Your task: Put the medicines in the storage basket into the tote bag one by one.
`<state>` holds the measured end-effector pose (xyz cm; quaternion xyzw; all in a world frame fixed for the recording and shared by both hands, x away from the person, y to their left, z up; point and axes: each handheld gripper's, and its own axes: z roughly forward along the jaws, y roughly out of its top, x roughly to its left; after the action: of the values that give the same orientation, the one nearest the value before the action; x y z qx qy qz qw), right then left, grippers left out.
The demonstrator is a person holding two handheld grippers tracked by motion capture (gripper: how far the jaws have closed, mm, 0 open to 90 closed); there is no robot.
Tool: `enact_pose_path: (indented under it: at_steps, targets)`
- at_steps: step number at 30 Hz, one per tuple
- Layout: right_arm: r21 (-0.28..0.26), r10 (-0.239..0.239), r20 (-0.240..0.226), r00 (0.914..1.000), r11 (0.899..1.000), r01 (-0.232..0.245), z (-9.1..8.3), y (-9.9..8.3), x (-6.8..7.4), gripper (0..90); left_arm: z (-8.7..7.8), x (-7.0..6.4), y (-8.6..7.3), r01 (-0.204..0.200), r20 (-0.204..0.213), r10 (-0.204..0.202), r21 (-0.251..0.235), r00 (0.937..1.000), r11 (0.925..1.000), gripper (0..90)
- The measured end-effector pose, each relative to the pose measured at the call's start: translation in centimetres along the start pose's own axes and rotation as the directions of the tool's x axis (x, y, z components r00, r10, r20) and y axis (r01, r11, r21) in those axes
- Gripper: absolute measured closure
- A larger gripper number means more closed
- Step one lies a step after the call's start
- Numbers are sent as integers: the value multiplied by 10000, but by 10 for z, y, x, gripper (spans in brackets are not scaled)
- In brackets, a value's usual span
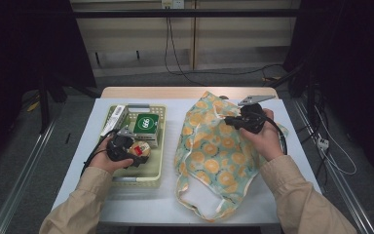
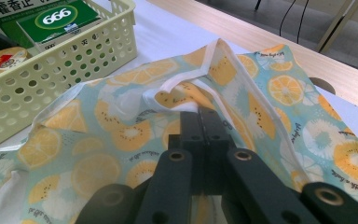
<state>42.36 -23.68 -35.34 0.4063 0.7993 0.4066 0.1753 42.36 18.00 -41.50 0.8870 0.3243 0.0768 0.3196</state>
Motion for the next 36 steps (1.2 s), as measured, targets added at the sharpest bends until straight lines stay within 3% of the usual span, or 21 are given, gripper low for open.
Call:
enact_pose_path:
  at_steps: [2, 4, 9, 15, 19, 24, 34, 36]
  targets:
    - [5, -26, -30, 10000, 10000, 26, 0, 0, 1, 900, -4, 0, 4, 206, 221, -203, -135, 9995, 9997, 204]
    - [7, -15, -36, 10000, 10000, 15, 1, 0, 1, 900, -9, 0, 10, 191, 208, -186, -237, 9996, 9995, 204]
    - [-15, 44, -54, 10000, 10000, -44, 1, 0, 1, 900, -24, -7, 22, 597, 402, -568, -760, 9976, 9953, 205]
    - [-47, 60, -66, 10000, 10000, -60, 1, 1, 1, 900, -39, -29, 40, 469, 854, -374, -1115, 9956, 9927, 205]
    - [-31, 49, -66, 10000, 10000, -49, 1, 1, 1, 900, -43, -52, 57, 55, 1184, 108, -1362, 9929, 9907, 205]
    - [-62, 82, -54, 10000, 9999, -82, -1, 1, 1, 900, -36, -81, 73, -308, 1891, 603, -1553, 9801, 9874, 205]
    - [-144, 132, -40, 9999, 9998, -132, -4, 2, 0, 900, -8, -117, 93, -670, 2421, 1081, -1719, 9642, 9828, 205]
    - [-179, 144, -28, 9999, 9997, -144, -4, 3, 0, 900, 0, -123, 95, -758, 2378, 1154, -1692, 9644, 9827, 204]
